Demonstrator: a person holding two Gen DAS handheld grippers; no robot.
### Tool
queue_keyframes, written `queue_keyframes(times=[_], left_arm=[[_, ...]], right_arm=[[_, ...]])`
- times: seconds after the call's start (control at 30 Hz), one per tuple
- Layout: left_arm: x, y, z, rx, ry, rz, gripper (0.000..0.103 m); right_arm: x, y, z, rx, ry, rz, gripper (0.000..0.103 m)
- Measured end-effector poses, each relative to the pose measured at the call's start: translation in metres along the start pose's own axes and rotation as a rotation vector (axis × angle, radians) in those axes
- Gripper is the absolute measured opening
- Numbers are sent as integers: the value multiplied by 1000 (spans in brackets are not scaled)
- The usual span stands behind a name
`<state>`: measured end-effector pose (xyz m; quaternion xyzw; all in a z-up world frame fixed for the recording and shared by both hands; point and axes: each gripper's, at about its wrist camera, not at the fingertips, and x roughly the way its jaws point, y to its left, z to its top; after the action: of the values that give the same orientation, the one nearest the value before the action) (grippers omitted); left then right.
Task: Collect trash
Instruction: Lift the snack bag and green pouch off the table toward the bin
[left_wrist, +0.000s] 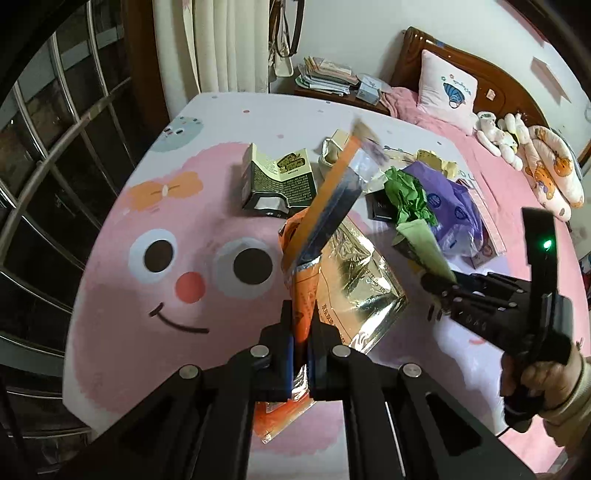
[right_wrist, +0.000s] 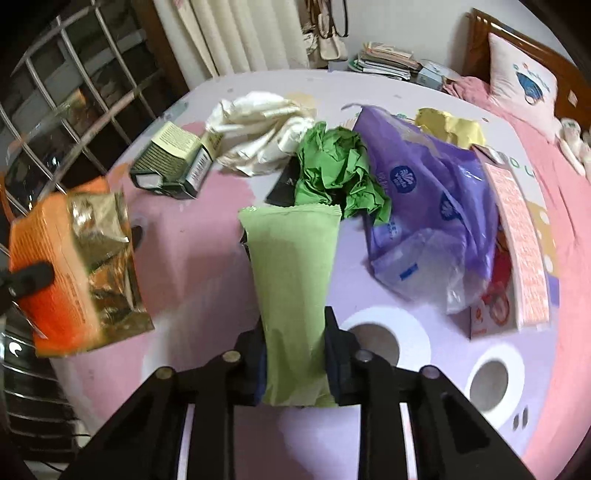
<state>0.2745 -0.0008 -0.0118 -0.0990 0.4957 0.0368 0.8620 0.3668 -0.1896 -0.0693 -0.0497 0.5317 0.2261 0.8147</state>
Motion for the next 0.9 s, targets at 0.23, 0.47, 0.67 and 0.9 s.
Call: queue_keyframes(times=[0.23,0.47,0.67,0.9], left_arm=[[-45,16,-34,64,-52,-17,3],[-81,35,-87,189,-46,-74,3],[-97,57,-151,290,0,-120,3],[-89,65,-220,389,124,-153,3]], right_arm=[[-48,35,-34,85,-46,30,22],[-94,87,-102,228,-91,34,22],[-110,132,-176,327,-89,25,22],[-91,167,-254,395,26,12,22]])
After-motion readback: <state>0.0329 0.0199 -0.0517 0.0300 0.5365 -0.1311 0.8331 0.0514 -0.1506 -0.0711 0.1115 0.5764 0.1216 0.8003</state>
